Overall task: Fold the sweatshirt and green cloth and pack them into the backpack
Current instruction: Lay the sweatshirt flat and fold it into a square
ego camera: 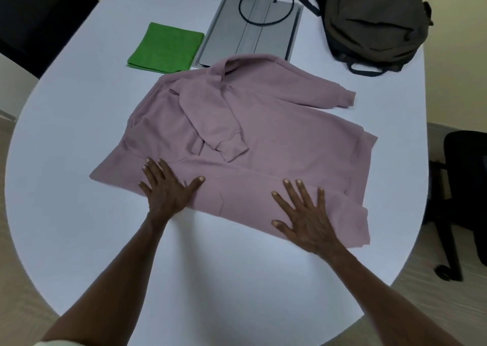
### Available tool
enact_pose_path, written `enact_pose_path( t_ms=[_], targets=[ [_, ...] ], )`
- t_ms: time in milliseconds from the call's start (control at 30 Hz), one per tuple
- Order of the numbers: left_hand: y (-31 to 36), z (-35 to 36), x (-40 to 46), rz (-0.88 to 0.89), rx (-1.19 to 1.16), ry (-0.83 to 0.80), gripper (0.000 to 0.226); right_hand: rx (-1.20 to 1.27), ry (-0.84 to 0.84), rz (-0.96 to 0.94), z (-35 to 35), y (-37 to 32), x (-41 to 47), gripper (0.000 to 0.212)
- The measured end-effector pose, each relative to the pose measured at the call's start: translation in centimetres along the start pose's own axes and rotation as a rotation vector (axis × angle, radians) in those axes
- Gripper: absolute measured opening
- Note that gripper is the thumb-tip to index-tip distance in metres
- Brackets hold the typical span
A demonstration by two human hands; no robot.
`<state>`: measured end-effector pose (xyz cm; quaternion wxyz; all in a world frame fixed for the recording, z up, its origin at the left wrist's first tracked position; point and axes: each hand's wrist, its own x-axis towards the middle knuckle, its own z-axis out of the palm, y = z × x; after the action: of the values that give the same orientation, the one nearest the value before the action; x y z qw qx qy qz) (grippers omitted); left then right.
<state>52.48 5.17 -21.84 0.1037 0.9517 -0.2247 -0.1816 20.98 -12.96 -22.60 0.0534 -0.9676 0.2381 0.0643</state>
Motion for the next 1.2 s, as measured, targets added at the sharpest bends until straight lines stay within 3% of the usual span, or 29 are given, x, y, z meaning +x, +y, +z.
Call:
enact_pose_path(
  t_ms=[267, 500, 633, 767, 833, 900, 1000, 1100, 1200],
  targets=[
    [0.2, 0.0, 0.2, -0.004, 0.033, -0.014, 0.134, -0.058, -0.078, -0.056, -1.2, 3.5, -1.7, 0.075],
    [1.7, -0.2, -0.5, -0.003, 0.089, -0.028, 0.112, -0.024, -0.019, -0.075, -0.7, 4.7, -2.7, 0.078],
    [4.0, 0.4, -1.3, -0.005, 0.057, -0.051, 0.104, 0.101, 0.174, 0.022, -0.8, 3.5, -1.7, 0.057],
    [4.5, 0.8, -1.6, -0.057, 0.020, -0.038, 0.136, 0.264, 0.492, 0.047, -3.6, 0.4, 5.4, 0.022],
    [4.2, 1.3, -1.3, -0.044, 0.031, -0.020, 0.144, 0.356, 0.550, 0.011, -5.0, -2.0, 10.5, 0.018],
    [3.9, 1.5, -0.9, -0.035, 0.040, -0.010, 0.147, 0.383, 0.474, -0.045, -5.8, -4.5, 15.2, 0.022],
    [3.8, 1.8, -0.6, -0.035, 0.060, -0.018, 0.148, 0.225, 0.241, -0.121, -5.8, -7.3, 19.9, 0.027],
    [3.9, 1.7, -0.4, -0.034, 0.082, -0.021, 0.151, 0.107, 0.080, -0.041, -5.1, -8.9, 21.7, 0.044],
    [4.0, 1.5, -0.5, -0.039, 0.070, -0.040, 0.151, 0.024, 0.129, -0.015, -4.5, -9.4, 22.2, 0.018]
  ],
)
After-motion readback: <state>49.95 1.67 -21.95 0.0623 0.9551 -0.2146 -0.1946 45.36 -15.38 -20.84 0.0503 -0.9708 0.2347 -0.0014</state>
